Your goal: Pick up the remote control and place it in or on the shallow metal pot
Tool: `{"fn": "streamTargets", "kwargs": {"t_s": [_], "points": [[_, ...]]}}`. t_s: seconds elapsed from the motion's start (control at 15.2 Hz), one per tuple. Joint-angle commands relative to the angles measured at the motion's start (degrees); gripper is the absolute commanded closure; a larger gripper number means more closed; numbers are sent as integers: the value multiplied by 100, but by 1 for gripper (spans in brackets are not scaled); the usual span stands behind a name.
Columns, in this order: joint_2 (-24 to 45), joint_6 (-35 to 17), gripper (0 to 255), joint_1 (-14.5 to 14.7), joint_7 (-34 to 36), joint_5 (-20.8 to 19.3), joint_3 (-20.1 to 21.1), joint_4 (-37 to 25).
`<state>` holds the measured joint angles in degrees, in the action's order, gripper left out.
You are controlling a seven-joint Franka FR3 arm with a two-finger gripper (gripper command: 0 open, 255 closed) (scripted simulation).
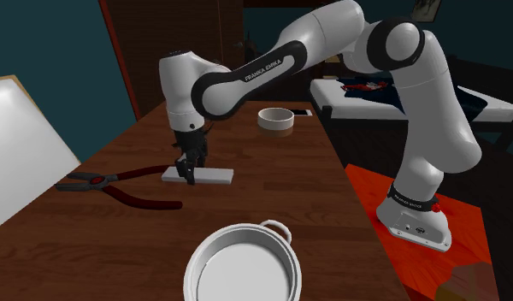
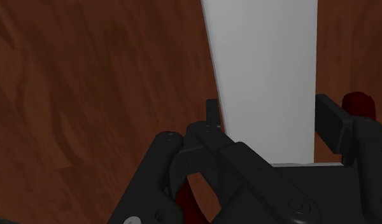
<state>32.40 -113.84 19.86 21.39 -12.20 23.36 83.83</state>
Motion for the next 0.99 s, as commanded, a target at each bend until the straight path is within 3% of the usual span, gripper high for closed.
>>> {"fn": "streamTargets", "kwargs": {"t_s": [0.0, 0.79, 0.92], "points": [[-73, 113, 255, -16, -22, 29, 16, -43], [-249, 916, 255, 19, -86, 122, 72, -689], [-501, 767, 255, 80, 106, 174, 149, -291]]}}
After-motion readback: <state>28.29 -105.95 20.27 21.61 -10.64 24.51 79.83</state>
